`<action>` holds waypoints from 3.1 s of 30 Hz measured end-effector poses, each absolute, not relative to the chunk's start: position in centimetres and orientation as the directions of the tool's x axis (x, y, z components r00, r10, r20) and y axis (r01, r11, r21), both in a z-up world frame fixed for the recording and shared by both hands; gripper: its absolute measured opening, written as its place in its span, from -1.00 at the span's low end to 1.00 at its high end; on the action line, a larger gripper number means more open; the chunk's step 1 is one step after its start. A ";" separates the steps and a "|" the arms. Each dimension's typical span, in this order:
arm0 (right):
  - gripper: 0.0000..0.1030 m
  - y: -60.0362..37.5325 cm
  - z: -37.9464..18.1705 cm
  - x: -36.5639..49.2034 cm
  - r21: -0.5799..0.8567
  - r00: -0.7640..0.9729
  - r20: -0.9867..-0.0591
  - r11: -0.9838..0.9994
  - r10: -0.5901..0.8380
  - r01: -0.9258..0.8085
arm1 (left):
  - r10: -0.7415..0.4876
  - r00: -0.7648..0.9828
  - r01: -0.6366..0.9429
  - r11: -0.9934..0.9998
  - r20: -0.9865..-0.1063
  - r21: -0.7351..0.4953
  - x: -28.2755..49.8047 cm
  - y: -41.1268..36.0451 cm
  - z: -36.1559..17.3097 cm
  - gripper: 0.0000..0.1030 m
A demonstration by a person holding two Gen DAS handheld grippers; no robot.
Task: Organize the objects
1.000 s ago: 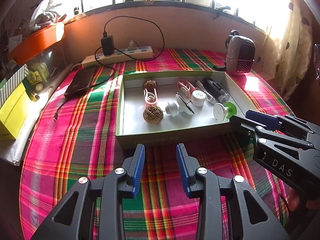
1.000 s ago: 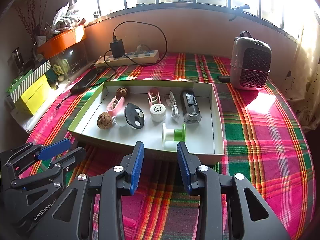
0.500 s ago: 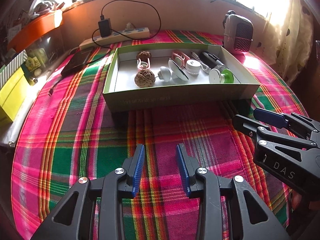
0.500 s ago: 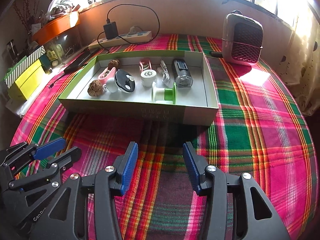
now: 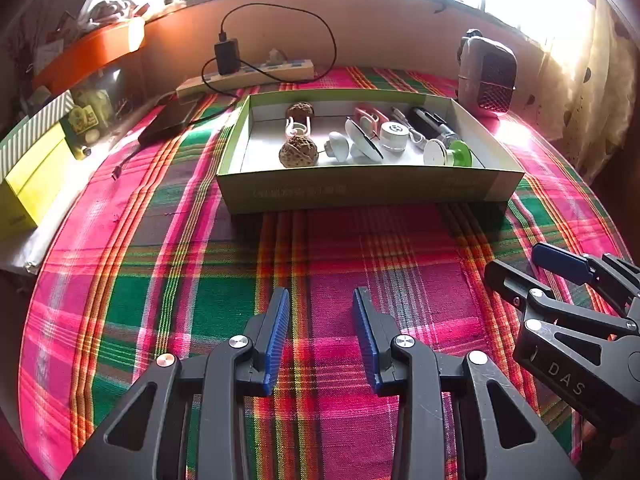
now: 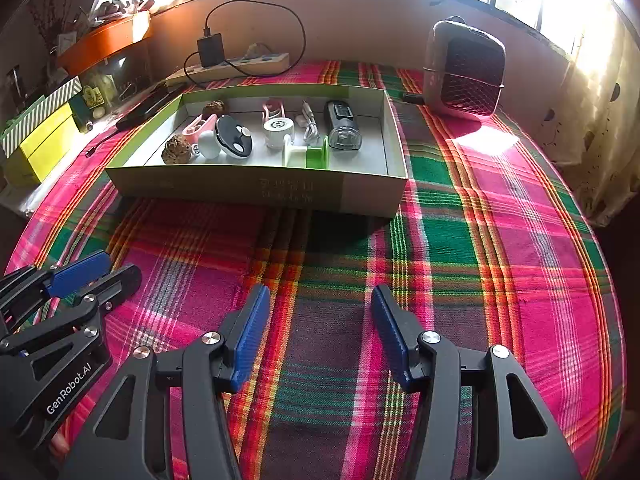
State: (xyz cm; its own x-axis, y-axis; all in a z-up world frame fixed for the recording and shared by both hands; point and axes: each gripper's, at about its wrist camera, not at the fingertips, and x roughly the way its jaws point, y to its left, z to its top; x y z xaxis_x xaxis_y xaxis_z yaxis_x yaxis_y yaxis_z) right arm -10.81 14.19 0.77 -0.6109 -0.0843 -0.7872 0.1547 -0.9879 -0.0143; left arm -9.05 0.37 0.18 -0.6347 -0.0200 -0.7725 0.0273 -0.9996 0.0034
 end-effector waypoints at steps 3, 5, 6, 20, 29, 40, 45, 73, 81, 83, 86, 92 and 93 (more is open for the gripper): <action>0.13 14.4 0.8 -10.5 -0.017 -0.610 -0.789 -0.990 -0.074 0.143 | -0.019 -0.635 0.027 -1.000 -0.773 0.003 -9.0 0.3 0.2 -0.39; 0.17 14.6 0.7 -10.3 -0.015 -0.610 -0.789 -0.990 -0.073 0.137 | -0.019 -0.635 0.027 -1.000 -0.773 0.003 -9.0 0.3 0.2 -0.39; 0.18 14.7 0.7 -10.2 -0.015 -0.609 -0.790 -0.991 -0.071 0.134 | -0.020 -0.635 0.027 -1.000 -0.773 0.003 -9.0 0.3 0.2 -0.39; 0.23 14.8 0.7 -10.2 -0.012 -0.608 -0.791 -0.991 -0.070 0.130 | -0.019 -0.635 0.027 -1.000 -0.773 0.002 -9.0 0.4 0.2 -0.39; 0.24 14.8 0.6 -10.2 -0.012 -0.608 -0.791 -0.991 -0.070 0.130 | -0.019 -0.635 0.027 -1.000 -0.773 0.002 -9.0 0.4 0.2 -0.39; 0.25 14.8 0.6 -10.2 -0.012 -0.608 -0.791 -0.991 -0.070 0.130 | -0.020 -0.635 0.028 -1.000 -0.773 0.003 -9.0 0.4 0.2 -0.39; 0.25 14.8 0.6 -10.2 -0.012 -0.608 -0.791 -0.991 -0.070 0.130 | -0.020 -0.635 0.028 -1.000 -0.773 0.003 -9.0 0.4 0.2 -0.38; 0.25 14.8 0.6 -10.1 -0.012 -0.608 -0.791 -0.991 -0.070 0.130 | -0.021 -0.634 0.028 -1.000 -0.773 0.004 -9.0 0.5 0.2 -0.38; 0.25 14.8 0.6 -10.1 -0.012 -0.608 -0.791 -0.991 -0.070 0.130 | -0.021 -0.634 0.028 -1.000 -0.773 0.004 -9.0 0.5 0.2 -0.38; 0.25 14.8 0.6 -10.1 -0.012 -0.608 -0.791 -0.991 -0.070 0.130 | -0.021 -0.634 0.028 -1.000 -0.773 0.004 -9.0 0.5 0.2 -0.38; 0.25 14.8 0.6 -10.1 -0.012 -0.608 -0.791 -0.991 -0.070 0.130 | -0.021 -0.634 0.028 -1.000 -0.773 0.005 -9.0 0.5 0.2 -0.38; 0.25 14.8 0.6 -10.2 -0.012 -0.608 -0.791 -0.991 -0.070 0.130 | -0.021 -0.634 0.028 -1.000 -0.773 0.005 -9.0 0.4 0.2 -0.38; 0.25 14.8 0.6 -10.2 -0.012 -0.608 -0.791 -0.991 -0.070 0.130 | -0.021 -0.634 0.028 -1.000 -0.773 0.005 -9.0 0.4 0.2 -0.38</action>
State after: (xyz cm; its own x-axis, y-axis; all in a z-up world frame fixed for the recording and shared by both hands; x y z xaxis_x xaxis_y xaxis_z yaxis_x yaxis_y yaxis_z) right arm -10.16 14.82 0.62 -0.6077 -0.0703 -0.7910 0.1300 -0.9914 -0.0118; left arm -8.99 0.44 0.22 -0.6340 -0.0213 -0.7730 0.0276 -0.9996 0.0048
